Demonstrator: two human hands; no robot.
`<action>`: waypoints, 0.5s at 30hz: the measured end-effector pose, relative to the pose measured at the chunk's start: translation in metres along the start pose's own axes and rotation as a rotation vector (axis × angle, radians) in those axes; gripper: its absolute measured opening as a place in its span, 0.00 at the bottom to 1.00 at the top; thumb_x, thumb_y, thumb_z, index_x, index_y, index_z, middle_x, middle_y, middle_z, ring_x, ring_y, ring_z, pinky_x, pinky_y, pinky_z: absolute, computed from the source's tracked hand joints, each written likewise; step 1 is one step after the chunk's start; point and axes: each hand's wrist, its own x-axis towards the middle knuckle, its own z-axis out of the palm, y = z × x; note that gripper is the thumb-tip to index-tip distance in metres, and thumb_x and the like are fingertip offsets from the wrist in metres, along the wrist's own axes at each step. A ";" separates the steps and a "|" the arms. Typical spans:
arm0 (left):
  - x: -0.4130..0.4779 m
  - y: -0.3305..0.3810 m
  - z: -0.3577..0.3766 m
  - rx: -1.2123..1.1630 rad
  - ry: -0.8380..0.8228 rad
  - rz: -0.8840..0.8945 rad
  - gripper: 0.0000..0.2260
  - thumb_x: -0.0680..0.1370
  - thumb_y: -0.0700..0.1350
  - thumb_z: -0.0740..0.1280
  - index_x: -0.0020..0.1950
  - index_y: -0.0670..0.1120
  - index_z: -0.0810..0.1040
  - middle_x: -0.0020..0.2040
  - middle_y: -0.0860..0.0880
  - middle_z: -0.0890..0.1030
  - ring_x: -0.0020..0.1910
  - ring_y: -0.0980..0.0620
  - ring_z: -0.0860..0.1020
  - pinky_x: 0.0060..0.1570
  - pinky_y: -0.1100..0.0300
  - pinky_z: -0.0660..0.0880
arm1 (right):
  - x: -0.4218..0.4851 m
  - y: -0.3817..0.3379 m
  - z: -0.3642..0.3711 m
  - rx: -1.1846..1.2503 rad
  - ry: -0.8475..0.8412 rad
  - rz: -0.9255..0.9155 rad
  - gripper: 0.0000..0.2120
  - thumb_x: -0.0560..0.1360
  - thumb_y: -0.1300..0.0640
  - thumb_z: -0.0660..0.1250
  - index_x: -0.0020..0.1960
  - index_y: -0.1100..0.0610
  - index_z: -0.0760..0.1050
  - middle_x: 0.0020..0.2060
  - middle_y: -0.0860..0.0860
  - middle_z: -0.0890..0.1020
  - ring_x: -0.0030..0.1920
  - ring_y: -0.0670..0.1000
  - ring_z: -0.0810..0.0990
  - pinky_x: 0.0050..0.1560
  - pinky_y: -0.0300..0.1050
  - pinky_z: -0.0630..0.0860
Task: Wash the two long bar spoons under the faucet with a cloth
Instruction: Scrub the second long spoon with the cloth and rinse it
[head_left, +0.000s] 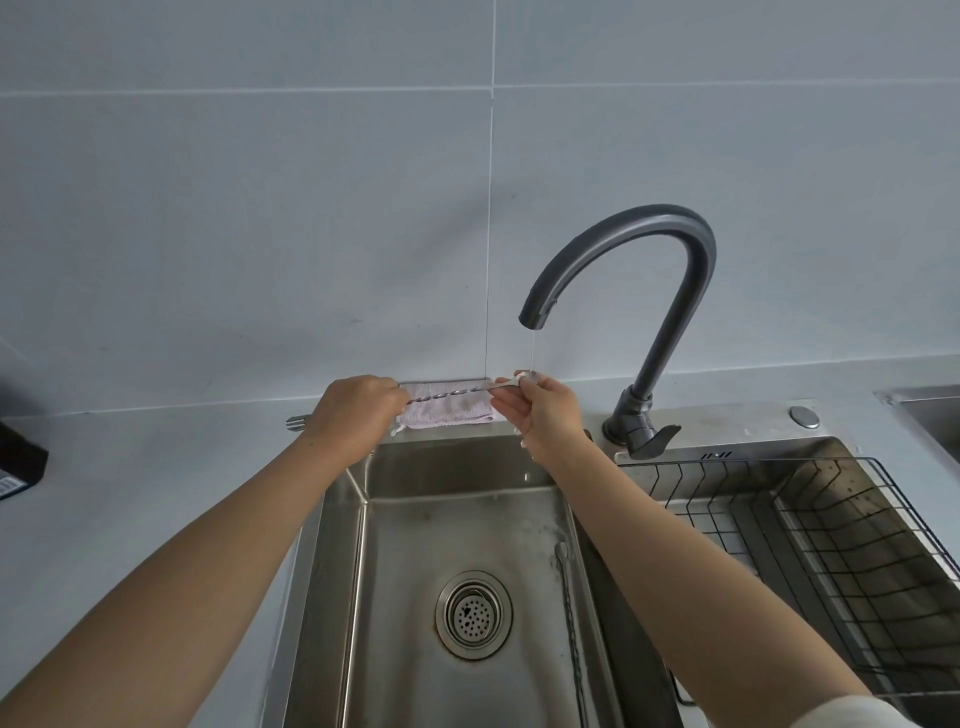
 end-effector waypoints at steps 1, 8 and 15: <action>0.000 0.000 0.000 0.002 0.002 0.003 0.19 0.42 0.33 0.81 0.19 0.44 0.72 0.17 0.50 0.70 0.14 0.51 0.67 0.30 0.74 0.38 | 0.000 0.000 -0.002 -0.009 0.000 -0.016 0.08 0.77 0.68 0.60 0.41 0.60 0.70 0.34 0.56 0.81 0.30 0.48 0.83 0.38 0.40 0.81; 0.003 0.004 -0.001 0.009 0.013 0.007 0.19 0.42 0.32 0.80 0.21 0.44 0.73 0.18 0.49 0.71 0.15 0.50 0.70 0.30 0.74 0.40 | -0.005 -0.001 -0.002 -0.003 0.039 -0.034 0.10 0.79 0.61 0.59 0.40 0.60 0.71 0.34 0.55 0.81 0.32 0.49 0.82 0.40 0.42 0.81; 0.002 0.004 0.000 0.000 0.026 -0.004 0.19 0.42 0.30 0.80 0.20 0.43 0.72 0.17 0.49 0.70 0.14 0.49 0.70 0.29 0.74 0.41 | -0.012 0.000 -0.001 0.115 -0.005 -0.046 0.06 0.76 0.69 0.63 0.42 0.61 0.73 0.37 0.56 0.80 0.35 0.50 0.83 0.40 0.39 0.81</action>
